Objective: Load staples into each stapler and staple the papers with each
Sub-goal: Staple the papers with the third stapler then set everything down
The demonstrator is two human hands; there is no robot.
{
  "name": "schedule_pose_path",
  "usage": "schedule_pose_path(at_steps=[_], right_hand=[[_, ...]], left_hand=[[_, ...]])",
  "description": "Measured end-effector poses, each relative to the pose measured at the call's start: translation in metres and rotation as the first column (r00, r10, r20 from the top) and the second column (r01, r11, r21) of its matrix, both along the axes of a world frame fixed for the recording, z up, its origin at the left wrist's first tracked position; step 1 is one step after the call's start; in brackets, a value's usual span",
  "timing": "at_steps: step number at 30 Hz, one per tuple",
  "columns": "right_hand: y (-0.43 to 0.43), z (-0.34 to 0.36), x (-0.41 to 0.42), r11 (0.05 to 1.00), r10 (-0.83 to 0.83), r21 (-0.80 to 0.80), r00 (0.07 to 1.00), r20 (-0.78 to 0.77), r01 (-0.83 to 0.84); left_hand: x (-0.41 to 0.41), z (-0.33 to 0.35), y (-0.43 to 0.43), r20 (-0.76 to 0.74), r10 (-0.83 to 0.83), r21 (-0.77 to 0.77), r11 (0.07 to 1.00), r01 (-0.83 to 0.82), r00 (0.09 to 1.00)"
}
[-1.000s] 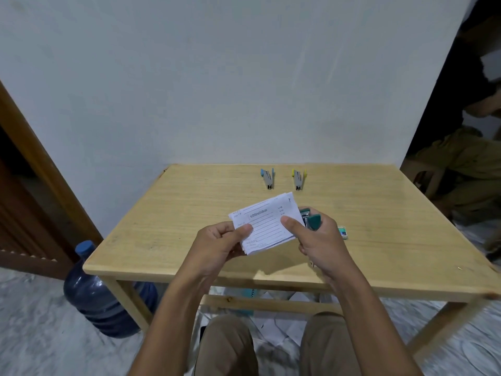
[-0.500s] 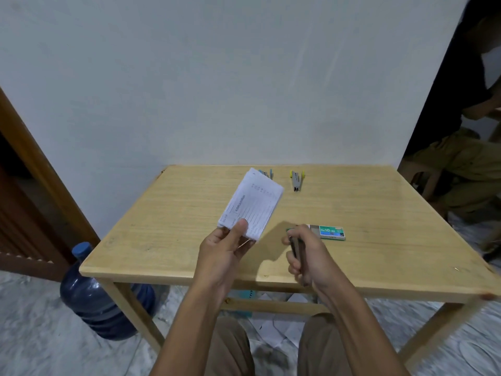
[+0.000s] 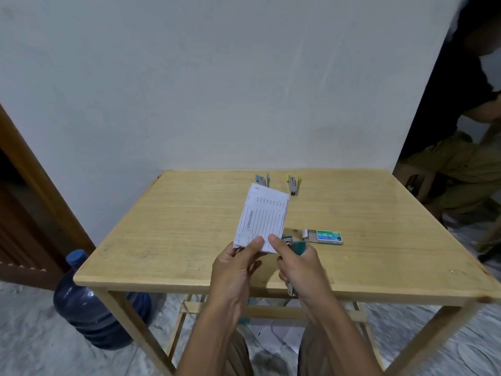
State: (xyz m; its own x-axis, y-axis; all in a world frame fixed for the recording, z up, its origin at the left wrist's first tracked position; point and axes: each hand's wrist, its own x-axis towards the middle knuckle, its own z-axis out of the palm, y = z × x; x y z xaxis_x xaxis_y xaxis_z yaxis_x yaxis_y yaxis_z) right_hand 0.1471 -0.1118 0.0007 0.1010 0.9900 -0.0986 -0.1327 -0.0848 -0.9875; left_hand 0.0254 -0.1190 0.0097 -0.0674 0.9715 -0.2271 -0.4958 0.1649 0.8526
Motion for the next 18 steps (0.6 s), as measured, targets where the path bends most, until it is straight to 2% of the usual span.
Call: schedule_pose_path(at_steps=[2,6,10,14,18], right_hand=[[0.002,0.003,0.006,1.000,0.023,0.016,0.997,0.079,-0.024],[0.004,0.014,0.025,0.979,0.167,0.080,0.962,0.217,-0.188],[0.006,0.018,0.031,0.959,0.237,0.100,0.944,0.229,-0.265],[0.009,0.010,0.023,0.966,0.225,0.090,0.961,0.159,-0.241],[0.007,0.006,0.016,0.975,0.217,0.064,0.976,-0.034,-0.215]], left_hand=[[-0.008,0.002,0.001,-0.045,-0.092,-0.014,0.996,0.092,0.995],[-0.033,0.010,0.007,-0.238,-0.250,-0.023,0.968,0.252,0.939],[-0.042,0.018,0.012,-0.368,-0.378,-0.032,0.918,0.395,0.849],[-0.031,0.015,0.011,-0.430,-0.276,0.003,0.952,0.307,0.860],[-0.016,0.007,0.009,-0.279,-0.138,0.066,0.985,0.162,0.950]])
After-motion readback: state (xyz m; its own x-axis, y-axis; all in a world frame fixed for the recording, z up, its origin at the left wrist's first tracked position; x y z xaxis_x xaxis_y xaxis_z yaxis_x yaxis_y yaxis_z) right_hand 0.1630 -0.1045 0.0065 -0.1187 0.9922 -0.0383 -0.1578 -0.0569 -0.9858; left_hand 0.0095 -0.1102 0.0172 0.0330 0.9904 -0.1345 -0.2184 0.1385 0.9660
